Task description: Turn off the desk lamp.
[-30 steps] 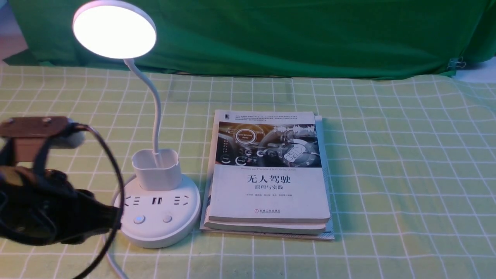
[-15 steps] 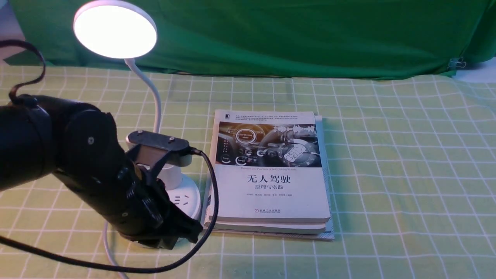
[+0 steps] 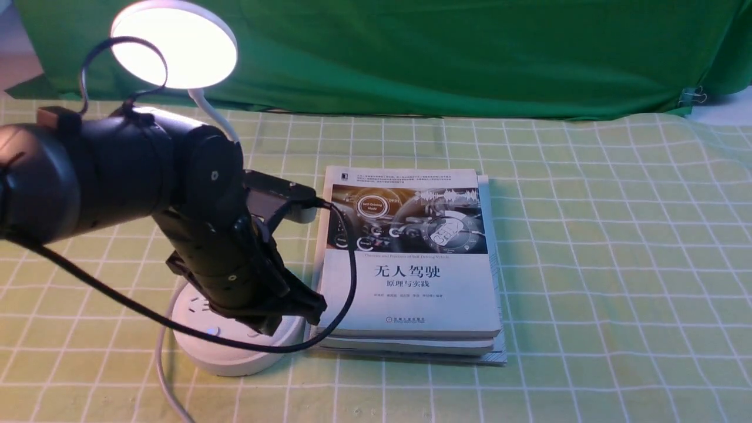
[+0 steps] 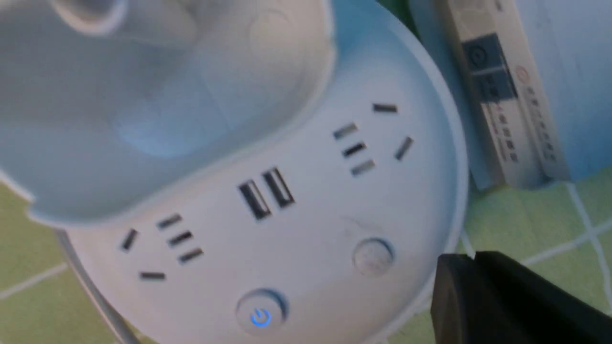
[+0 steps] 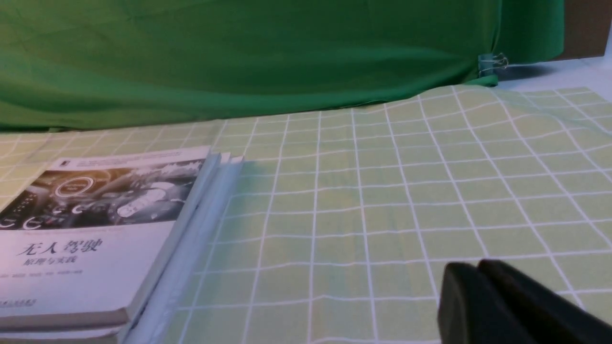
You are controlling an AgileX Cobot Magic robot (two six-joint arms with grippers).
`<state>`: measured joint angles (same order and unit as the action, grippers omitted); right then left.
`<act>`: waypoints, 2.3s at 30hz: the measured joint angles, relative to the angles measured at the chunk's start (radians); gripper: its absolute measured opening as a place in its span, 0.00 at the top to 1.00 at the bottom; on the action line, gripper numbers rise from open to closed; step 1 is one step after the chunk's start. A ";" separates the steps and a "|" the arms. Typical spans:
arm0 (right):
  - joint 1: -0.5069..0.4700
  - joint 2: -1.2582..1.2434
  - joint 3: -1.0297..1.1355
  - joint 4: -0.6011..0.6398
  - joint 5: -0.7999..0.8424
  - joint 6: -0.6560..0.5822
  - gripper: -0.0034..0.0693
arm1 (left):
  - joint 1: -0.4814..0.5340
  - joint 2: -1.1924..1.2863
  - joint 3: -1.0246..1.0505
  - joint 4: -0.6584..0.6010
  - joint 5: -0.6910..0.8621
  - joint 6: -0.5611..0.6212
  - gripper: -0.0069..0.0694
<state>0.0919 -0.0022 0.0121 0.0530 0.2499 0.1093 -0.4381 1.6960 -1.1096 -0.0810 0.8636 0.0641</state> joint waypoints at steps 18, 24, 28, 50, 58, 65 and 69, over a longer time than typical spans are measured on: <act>0.000 0.000 0.000 0.000 -0.002 0.000 0.91 | 0.038 0.076 -0.022 0.052 0.000 -0.017 0.90; 0.000 0.000 0.000 0.000 -0.002 -0.001 0.91 | 0.039 0.102 -0.036 0.033 0.005 -0.017 0.90; 0.000 0.000 0.000 0.000 -0.002 -0.001 0.91 | 0.039 0.106 -0.039 0.033 0.010 -0.017 0.90; 0.000 0.000 0.000 0.000 0.000 -0.001 0.91 | 0.021 -0.401 0.257 -0.033 -0.106 -0.064 0.90; 0.000 0.000 0.000 0.000 0.000 -0.001 0.91 | 0.021 -0.907 0.598 -0.063 -0.465 -0.064 0.90; 0.000 0.000 0.000 0.000 0.000 -0.002 0.91 | 0.021 -1.296 0.835 -0.055 -0.673 -0.064 0.90; 0.000 0.000 0.000 0.000 0.000 0.000 0.91 | 0.021 -1.401 0.893 -0.021 -0.683 -0.064 0.90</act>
<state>0.0919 -0.0022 0.0121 0.0530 0.2496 0.1091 -0.4174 0.2950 -0.2165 -0.1015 0.1809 0.0000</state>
